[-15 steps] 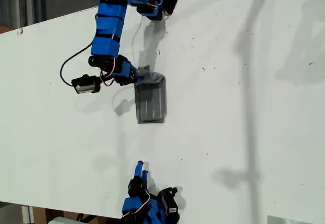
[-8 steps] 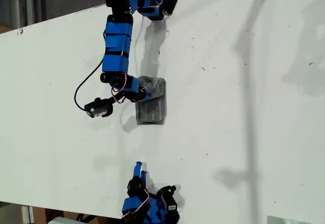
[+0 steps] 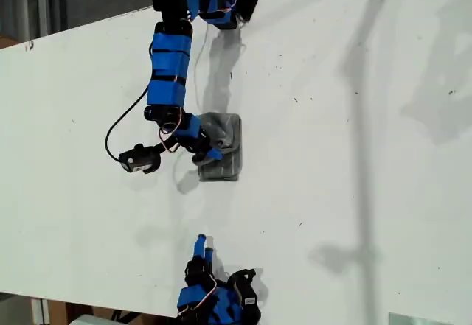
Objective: Grasp corners of a square towel and fold twice.
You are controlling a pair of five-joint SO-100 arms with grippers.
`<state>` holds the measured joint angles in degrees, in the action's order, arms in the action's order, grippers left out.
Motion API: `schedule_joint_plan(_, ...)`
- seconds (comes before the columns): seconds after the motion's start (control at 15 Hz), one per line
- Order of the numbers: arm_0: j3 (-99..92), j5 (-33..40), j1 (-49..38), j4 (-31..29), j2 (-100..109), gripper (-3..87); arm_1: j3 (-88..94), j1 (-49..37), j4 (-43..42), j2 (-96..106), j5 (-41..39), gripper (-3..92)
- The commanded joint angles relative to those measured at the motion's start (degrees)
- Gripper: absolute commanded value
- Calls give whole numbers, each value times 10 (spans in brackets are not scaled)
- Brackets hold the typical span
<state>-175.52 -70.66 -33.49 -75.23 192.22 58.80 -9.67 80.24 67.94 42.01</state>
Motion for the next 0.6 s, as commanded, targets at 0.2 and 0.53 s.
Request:
schedule_joint_plan(0.2, 3, -6, -10, 11, 1, 217, -38, -9, -54, 62, -39, 260)
schedule_joint_plan(0.53, 3, -6, -9, 11, 1, 217, -17, 12, -77, 148, -59, 269)
